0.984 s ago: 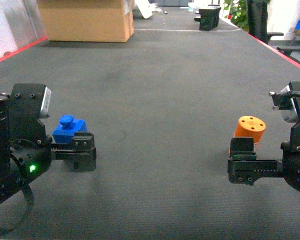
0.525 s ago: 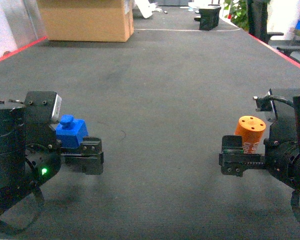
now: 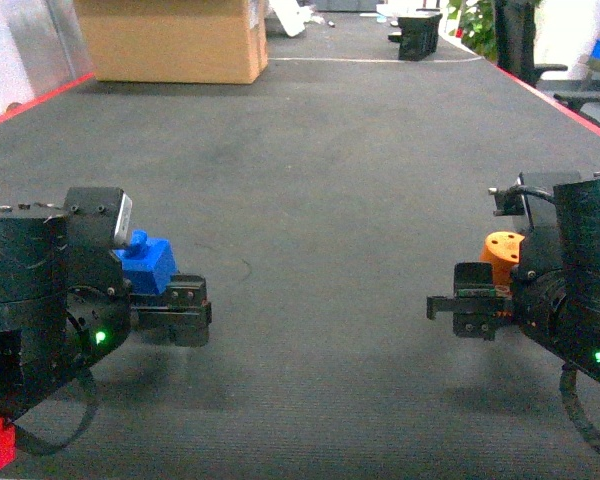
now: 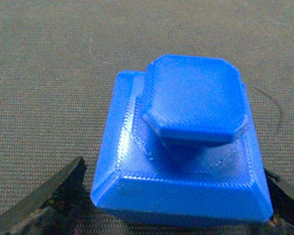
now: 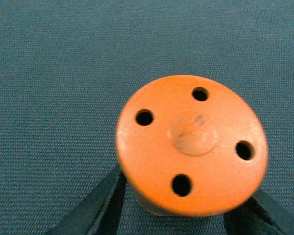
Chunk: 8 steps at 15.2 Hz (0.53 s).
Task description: Sort blue parts and orange caps into right shelf containers
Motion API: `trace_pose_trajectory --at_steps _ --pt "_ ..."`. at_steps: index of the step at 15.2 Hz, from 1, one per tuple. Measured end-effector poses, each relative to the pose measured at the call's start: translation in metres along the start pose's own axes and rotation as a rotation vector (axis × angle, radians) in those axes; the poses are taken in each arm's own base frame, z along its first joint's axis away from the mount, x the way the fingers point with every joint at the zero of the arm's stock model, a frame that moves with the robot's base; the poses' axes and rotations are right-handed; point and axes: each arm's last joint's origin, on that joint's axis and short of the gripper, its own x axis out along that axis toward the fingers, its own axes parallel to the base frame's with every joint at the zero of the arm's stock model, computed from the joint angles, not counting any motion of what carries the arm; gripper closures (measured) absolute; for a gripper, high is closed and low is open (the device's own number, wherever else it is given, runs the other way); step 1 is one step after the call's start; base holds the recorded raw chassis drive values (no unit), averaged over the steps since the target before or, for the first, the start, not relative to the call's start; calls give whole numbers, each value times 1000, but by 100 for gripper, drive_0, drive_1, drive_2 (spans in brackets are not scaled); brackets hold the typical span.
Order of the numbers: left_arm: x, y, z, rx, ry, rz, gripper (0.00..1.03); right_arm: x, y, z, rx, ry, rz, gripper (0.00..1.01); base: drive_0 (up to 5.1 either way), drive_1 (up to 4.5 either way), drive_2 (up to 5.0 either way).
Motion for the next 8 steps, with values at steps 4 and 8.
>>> trace_pose_trajectory --at_steps 4,8 --pt "1 5 1 -38 1 8 60 0 0 0 11 -6 9 61 0 0 0" --pt "-13 9 14 -57 -89 32 61 -16 -5 1 40 -51 14 61 0 0 0"
